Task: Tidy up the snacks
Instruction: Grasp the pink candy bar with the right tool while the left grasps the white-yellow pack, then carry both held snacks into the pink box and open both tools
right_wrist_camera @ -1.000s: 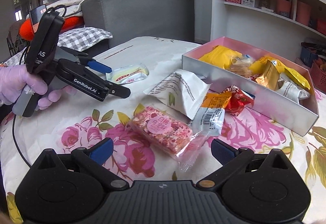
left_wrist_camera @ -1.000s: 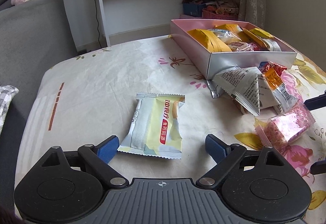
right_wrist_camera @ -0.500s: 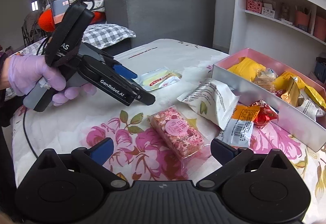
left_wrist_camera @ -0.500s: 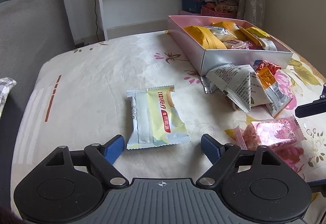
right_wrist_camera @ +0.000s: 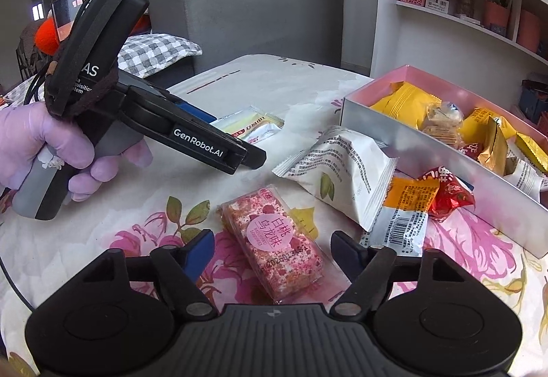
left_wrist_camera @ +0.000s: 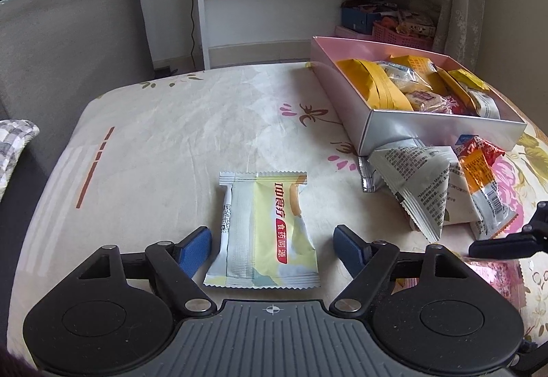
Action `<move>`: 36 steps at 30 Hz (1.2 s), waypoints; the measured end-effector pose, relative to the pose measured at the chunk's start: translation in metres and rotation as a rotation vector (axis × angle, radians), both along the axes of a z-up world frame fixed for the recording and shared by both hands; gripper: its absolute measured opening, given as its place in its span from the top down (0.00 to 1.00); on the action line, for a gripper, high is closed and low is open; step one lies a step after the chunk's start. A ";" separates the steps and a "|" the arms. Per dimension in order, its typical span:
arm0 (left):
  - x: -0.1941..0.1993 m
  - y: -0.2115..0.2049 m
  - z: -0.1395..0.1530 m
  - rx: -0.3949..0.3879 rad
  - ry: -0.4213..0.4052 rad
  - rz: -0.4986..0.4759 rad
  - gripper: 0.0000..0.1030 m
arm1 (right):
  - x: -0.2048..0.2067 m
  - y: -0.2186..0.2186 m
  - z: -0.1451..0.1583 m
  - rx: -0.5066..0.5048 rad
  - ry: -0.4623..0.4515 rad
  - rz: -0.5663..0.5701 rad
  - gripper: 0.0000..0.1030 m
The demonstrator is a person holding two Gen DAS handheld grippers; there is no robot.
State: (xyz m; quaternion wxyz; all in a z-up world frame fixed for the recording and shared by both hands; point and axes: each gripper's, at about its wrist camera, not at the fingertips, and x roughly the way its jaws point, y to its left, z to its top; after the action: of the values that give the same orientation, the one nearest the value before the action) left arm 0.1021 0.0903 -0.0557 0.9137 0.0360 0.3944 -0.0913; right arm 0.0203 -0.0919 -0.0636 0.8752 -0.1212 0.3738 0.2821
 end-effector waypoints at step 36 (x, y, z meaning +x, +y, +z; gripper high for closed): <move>-0.003 0.017 0.036 -0.155 0.028 0.167 0.51 | 0.007 0.009 0.041 0.108 -0.044 0.004 0.76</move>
State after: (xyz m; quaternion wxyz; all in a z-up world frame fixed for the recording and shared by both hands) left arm 0.0991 0.1070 -0.0196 0.9126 -0.0689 0.4005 -0.0454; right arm 0.0273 -0.0833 -0.0226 0.8879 -0.0809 0.3385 0.3009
